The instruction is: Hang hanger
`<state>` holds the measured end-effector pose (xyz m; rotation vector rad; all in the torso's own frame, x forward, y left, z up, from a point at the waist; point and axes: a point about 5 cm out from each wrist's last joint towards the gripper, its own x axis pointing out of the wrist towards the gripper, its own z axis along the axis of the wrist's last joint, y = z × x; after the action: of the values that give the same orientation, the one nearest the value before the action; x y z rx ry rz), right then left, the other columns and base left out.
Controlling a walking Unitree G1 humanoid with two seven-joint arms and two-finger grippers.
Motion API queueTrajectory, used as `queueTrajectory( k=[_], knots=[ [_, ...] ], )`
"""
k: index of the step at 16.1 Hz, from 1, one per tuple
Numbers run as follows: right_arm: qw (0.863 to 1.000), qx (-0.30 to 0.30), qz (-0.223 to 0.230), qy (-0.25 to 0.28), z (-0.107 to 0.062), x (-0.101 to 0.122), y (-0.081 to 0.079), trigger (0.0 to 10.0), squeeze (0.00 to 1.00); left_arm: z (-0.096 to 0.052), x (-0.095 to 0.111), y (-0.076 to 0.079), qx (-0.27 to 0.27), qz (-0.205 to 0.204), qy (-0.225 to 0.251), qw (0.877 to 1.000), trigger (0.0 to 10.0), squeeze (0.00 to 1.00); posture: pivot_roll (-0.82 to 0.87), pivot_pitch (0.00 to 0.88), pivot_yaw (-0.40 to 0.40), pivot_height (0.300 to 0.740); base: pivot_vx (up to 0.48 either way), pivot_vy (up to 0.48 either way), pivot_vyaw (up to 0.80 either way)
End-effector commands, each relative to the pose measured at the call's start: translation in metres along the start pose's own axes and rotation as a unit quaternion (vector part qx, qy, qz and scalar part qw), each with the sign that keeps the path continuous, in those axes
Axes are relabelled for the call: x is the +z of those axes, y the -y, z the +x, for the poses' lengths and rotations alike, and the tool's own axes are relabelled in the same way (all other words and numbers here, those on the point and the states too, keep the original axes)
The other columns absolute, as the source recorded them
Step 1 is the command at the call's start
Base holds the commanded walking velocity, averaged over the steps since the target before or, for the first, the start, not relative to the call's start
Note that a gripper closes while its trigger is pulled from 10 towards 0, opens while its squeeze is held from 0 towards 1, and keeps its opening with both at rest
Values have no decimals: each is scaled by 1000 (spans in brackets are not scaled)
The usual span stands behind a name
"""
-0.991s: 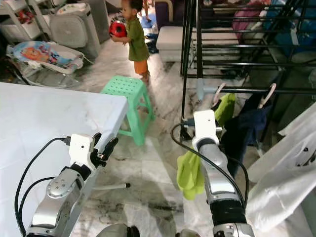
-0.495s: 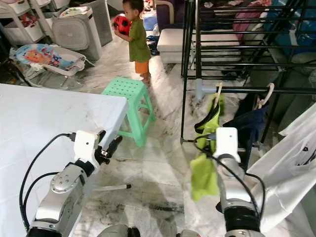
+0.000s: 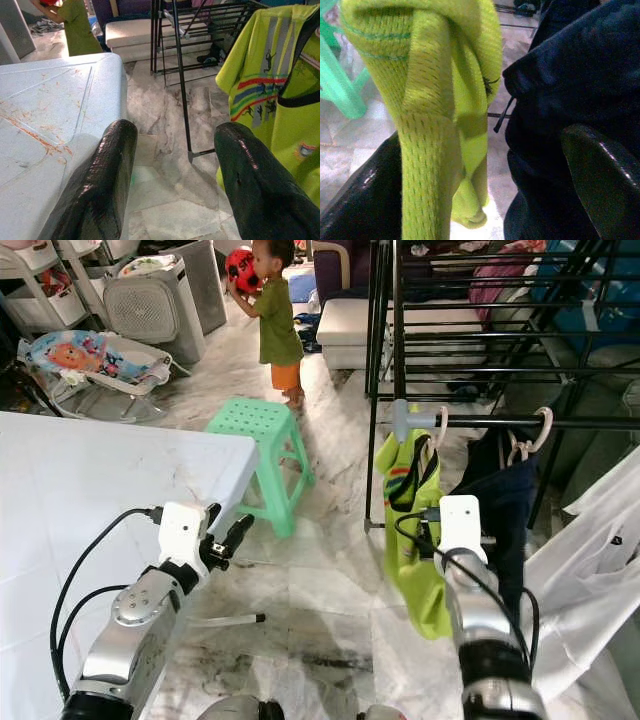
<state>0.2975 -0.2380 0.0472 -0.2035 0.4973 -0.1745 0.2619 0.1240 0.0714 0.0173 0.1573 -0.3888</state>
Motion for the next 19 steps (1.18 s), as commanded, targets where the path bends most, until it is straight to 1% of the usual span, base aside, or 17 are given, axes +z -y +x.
queueTrajectory(
  k=[1, 2, 3, 4, 6, 7, 9, 11, 12, 13, 15, 17, 19],
  knots=[
    [1000, 11, -4, 8, 3, 6, -1, 10000, 0, 2, 1, -3, 4, 5, 2, 1000, 10000, 0, -52, 0, 92, 740, 0, 0, 0],
    [1000, 7, -3, 18, 8, 16, 3, 10000, 0, 3, 2, -3, 5, 5, 3, 1000, 10000, 0, -53, 0, 91, 740, 0, 0, 0],
    [1000, 1, -3, 31, 12, 27, 7, 3451, 0, 4, 2, -2, 6, 4, 4, 1000, 10000, 0, -54, 0, 90, 740, 0, 0, 0],
    [999, 1, -2, 40, 16, 36, 8, 0, 0, 5, 2, -1, 5, 3, 5, 1000, 10000, 0, -56, 0, 89, 740, 0, 0, 0],
    [999, 8, -2, 45, 21, 45, 4, 0, 0, 8, 4, 2, 2, -1, 9, 1000, 10000, 0, -56, 0, 87, 740, 0, 0, 0],
    [999, 20, -4, 45, 23, 47, -2, 0, 0, 9, 5, 2, 2, -2, 11, 1000, 10000, 0, -56, 0, 84, 740, 0, 0, 0],
    [999, 32, -4, 38, 24, 45, -9, 0, 0, 10, 4, 3, 3, -1, 12, 1000, 10000, 0, -56, 0, 79, 740, 0, 0, 0],
    [999, 39, -7, 27, 25, 39, -12, 0, 0, 11, 3, 3, 4, -2, 12, 1000, 10000, 0, -57, 0, 77, 740, 0, 0, 0],
    [999, 38, -9, 23, 25, 37, -11, 0, 0, 11, 3, 3, 4, -2, 11, 1000, 10000, 0, -57, 0, 77, 740, 0, 0, 0],
    [1000, 22, -16, 8, 25, 27, -3, 0, 0, 11, 3, 4, 3, -4, 11, 1000, 10000, 0, -59, 0, 78, 740, 0, 0, 0],
    [1000, 11, -21, 3, 24, 23, 3, 0, 0, 12, 3, 5, 2, -5, 12, 1000, 10000, 0, -64, 0, 79, 740, 0, 0, 0],
    [1000, 7, -20, 1, 24, 19, 6, 0, 0, 14, 3, 6, 1, -7, 13, 1000, 10000, 0, -68, 0, 81, 740, 0, 0, 0],
    [1000, 7, -21, 0, 25, 17, 7, 0, 0, 15, 3, 7, 0, -8, 13, 1000, 10000, 0, -72, 0, 82, 740, 0, 0, 0]
  ],
)
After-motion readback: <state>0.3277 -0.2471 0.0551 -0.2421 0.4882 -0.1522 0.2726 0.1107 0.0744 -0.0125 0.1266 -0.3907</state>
